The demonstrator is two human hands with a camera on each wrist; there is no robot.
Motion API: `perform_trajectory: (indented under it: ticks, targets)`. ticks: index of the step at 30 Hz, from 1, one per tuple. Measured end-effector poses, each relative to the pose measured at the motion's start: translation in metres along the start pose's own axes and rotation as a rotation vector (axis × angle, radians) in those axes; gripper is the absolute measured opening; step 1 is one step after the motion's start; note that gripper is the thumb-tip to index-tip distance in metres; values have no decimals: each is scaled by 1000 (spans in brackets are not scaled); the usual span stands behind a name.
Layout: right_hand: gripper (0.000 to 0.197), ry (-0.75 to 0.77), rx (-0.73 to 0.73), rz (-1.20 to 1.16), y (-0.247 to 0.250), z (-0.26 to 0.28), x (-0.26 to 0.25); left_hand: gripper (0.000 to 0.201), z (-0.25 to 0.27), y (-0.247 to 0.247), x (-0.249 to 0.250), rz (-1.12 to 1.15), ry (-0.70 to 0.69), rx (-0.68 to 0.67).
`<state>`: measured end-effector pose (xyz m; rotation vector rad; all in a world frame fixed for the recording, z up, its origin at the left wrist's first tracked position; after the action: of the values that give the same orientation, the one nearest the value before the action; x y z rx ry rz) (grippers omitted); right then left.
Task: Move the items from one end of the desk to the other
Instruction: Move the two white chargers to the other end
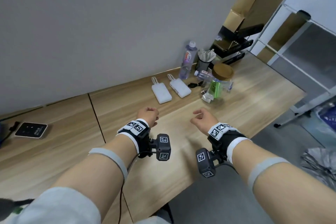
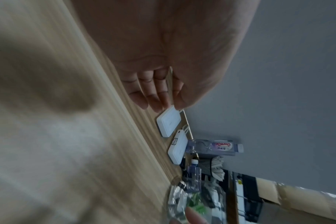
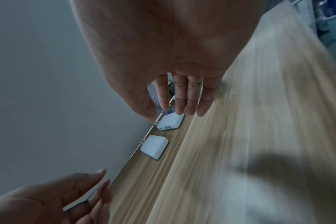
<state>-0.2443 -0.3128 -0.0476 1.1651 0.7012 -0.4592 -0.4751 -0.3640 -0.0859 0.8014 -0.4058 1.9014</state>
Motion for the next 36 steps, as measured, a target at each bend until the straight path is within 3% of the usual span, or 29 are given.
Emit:
perform_trajectory:
  ticks: [2,4,10,14,23,26,31,36]
  targets:
    - [34,2,-14,17,6,-31,7,7,-19,-13,14,-22,35,30]
    - [35,17,-29,11,10,-60,11,18,-38,-23,22,-33,88,69]
    - [46,90,-167,125,4,-143,18,82,-85,-50,41,-146,160,173]
    - [60,146,-226,231,-11,-197,20,116,-117,-63,60,-433,121,341]
    - [99,215,-272,553,-48,-282,40,120,-180,-83,69,-758,283,553]
    - [97,227,-226,566,-51,-294,40,116,-187,-94,73,-855,314,572]
    - [85,201,-276,513,-50,-302,38,112,-183,-87,76,-928,268,524]
    - [86,138,-329,405,-64,-283,28,94,-151,-44,47,-737,343,480]
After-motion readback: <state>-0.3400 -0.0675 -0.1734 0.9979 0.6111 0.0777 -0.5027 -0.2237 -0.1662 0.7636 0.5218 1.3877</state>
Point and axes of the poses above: each hand's wrist, its own z-axis away from the middle knuckle, its own y-axis out of the back of the hand, x = y × z, the point moved 7 cm from there along -z, towards the middle knuckle, and after that the axes turned 13 degrees about y, right-handed, at the moved point
